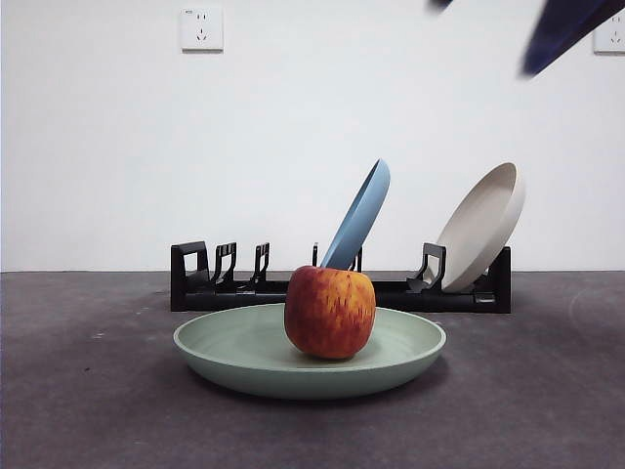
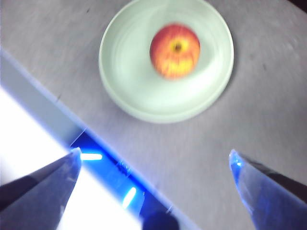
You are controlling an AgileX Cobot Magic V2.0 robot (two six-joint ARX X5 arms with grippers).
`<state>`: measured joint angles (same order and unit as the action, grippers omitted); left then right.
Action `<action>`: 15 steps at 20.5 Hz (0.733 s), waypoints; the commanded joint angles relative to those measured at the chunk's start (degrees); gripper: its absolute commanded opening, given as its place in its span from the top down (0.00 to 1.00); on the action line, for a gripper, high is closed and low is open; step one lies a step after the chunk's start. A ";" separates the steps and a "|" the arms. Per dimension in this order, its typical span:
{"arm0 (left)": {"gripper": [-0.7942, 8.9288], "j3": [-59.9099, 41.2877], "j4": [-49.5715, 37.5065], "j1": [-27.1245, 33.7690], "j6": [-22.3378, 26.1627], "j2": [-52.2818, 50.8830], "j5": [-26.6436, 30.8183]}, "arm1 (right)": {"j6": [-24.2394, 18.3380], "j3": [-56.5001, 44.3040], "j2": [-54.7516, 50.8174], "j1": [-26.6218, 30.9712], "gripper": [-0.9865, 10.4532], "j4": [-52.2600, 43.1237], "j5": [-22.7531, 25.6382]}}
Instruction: Take the green plate from the plate rack,put the plate on the table,take the apple from the table,put the apple in the plate
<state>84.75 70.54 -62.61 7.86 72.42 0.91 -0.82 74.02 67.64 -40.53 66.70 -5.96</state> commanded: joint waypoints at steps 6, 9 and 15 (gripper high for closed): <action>0.64 -0.02 0.07 0.20 -0.42 0.13 0.02 | 1.01 -0.33 -8.15 -0.15 0.57 8.13 -0.09; 0.85 -0.02 0.07 0.20 -0.42 0.13 0.00 | 0.98 -0.33 -9.42 -0.15 0.84 9.44 -0.09; 0.93 -0.02 0.33 0.20 -0.42 0.13 -0.02 | 0.94 -0.33 -9.90 -0.15 0.92 9.38 -0.07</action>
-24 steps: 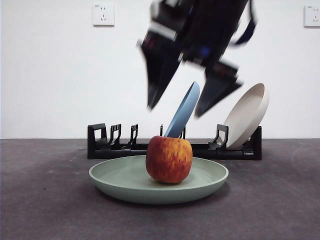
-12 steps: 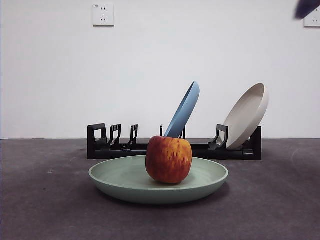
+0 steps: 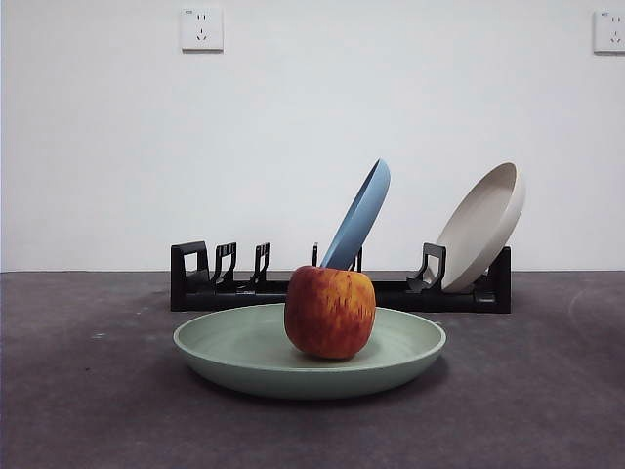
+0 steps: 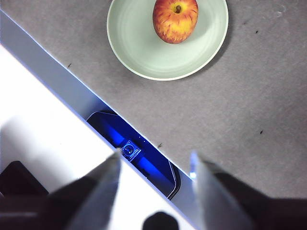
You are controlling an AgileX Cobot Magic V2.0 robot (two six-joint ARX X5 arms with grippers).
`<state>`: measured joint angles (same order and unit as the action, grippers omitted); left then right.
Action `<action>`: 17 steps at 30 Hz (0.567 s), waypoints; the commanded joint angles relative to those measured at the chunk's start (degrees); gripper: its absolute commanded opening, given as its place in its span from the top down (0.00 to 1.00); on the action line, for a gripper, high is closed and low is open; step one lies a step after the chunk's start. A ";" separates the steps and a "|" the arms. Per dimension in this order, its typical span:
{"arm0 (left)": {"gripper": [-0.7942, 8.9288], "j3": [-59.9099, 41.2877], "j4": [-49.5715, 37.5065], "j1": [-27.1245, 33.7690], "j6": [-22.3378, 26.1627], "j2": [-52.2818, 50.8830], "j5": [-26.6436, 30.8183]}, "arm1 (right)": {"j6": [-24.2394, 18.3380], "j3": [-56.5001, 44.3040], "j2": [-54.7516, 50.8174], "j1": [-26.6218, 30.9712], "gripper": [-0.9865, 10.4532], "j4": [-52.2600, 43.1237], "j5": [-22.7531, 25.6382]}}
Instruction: Take the green plate from the plate rack,put the plate on the table,take the apple from the table,put the apple in the plate
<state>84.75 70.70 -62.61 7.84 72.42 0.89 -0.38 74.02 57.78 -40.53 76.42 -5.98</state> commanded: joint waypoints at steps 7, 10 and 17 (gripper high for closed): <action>0.92 -0.02 0.07 0.20 -0.37 0.13 0.48 | 0.96 -0.33 -0.07 -0.15 0.91 -1.09 0.04; 0.92 -0.02 0.00 0.22 -0.37 0.13 0.50 | 0.96 -0.33 -0.07 -0.13 0.91 -1.09 0.17; 0.92 -0.02 -0.76 0.22 -0.37 0.13 0.48 | 0.94 -0.33 -0.11 -0.13 0.91 -1.09 0.15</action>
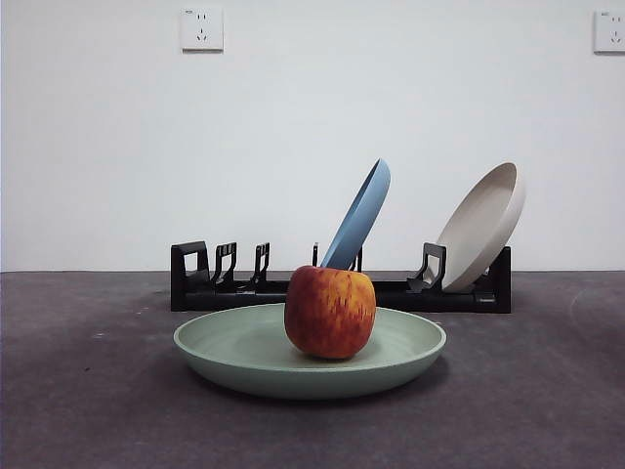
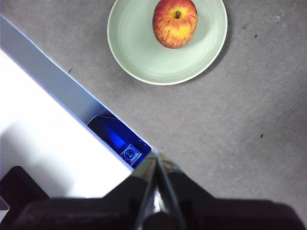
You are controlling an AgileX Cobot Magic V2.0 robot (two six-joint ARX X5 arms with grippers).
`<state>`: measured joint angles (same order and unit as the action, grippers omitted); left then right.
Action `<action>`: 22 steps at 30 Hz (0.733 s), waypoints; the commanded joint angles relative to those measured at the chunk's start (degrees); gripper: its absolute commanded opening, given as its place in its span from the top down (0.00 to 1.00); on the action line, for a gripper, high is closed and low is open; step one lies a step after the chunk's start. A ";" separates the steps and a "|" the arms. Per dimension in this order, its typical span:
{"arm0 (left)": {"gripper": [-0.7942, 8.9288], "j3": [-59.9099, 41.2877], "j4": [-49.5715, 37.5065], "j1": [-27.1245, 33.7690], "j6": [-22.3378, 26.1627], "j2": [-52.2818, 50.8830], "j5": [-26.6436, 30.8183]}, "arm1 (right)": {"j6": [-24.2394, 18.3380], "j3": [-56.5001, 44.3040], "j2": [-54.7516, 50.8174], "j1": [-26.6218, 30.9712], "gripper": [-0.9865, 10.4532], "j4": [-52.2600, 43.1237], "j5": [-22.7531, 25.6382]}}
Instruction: Take the green plate from the plate rack,put the plate on the table,take the apple from the table,put the apple in the plate
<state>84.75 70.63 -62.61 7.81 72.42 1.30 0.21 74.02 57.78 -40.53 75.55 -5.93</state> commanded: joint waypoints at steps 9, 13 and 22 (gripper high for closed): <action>0.92 -0.02 -3.43 0.55 -0.31 -0.31 0.94 | 0.37 -0.33 -0.17 -0.13 0.91 -0.22 0.13; 0.92 -0.02 -10.08 3.15 2.78 -1.84 3.13 | 0.35 -0.33 -0.17 -0.13 0.91 -0.22 0.11; 0.92 -0.09 -37.38 23.02 4.39 -10.95 -4.35 | 0.37 -0.33 -0.22 -0.13 0.91 -0.22 0.11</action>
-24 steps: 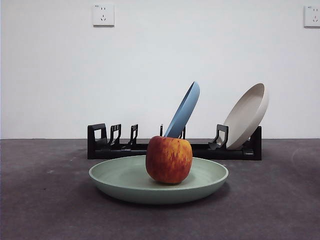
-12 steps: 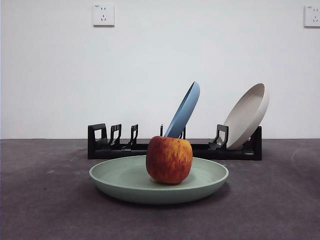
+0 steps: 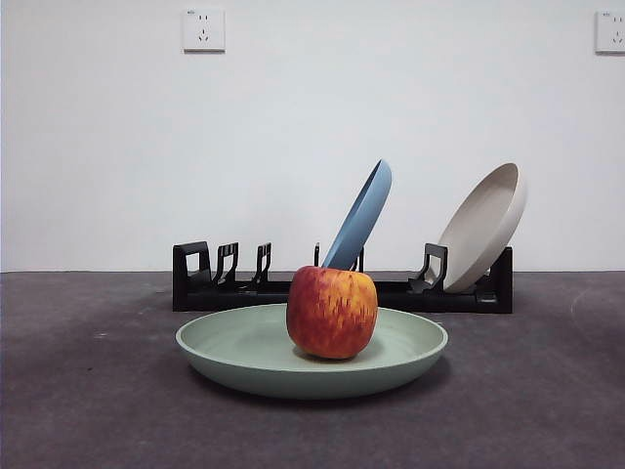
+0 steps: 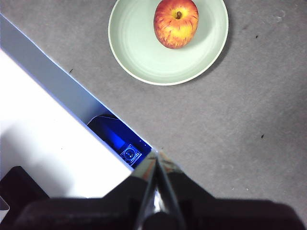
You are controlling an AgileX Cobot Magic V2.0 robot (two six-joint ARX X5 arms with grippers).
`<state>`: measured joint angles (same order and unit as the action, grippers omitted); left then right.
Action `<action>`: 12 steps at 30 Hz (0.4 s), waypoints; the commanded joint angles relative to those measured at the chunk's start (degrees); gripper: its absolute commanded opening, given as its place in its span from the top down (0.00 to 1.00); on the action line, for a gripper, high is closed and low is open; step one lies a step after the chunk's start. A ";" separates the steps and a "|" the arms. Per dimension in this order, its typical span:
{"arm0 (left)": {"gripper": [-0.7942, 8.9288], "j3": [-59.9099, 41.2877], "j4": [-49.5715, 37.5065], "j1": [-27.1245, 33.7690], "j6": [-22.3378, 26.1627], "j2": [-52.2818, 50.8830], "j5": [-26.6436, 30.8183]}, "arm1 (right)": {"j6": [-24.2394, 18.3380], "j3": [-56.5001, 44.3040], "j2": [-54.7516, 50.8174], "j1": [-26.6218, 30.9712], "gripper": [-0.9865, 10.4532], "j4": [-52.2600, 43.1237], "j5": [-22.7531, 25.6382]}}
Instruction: Take the green plate from the plate rack,put the plate on the table,take the apple from the table,put the apple in the plate
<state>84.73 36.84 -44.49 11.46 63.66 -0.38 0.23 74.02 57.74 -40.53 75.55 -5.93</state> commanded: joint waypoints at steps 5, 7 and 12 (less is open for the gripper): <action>0.92 -1.29 -6.91 19.45 0.74 -9.07 -6.62 | 0.35 -0.33 -0.17 -0.13 0.91 -0.22 0.11; 0.92 -4.02 -8.74 24.81 0.74 -12.28 -6.67 | 0.35 -0.33 -0.17 -0.13 0.91 -0.22 0.11; 0.92 -16.28 -17.97 33.24 0.74 -22.29 -3.58 | 0.35 -0.33 -0.17 -0.13 0.91 -0.22 0.11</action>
<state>71.55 20.82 -12.38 11.57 43.03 -4.64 0.23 74.02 57.71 -40.53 75.55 -5.93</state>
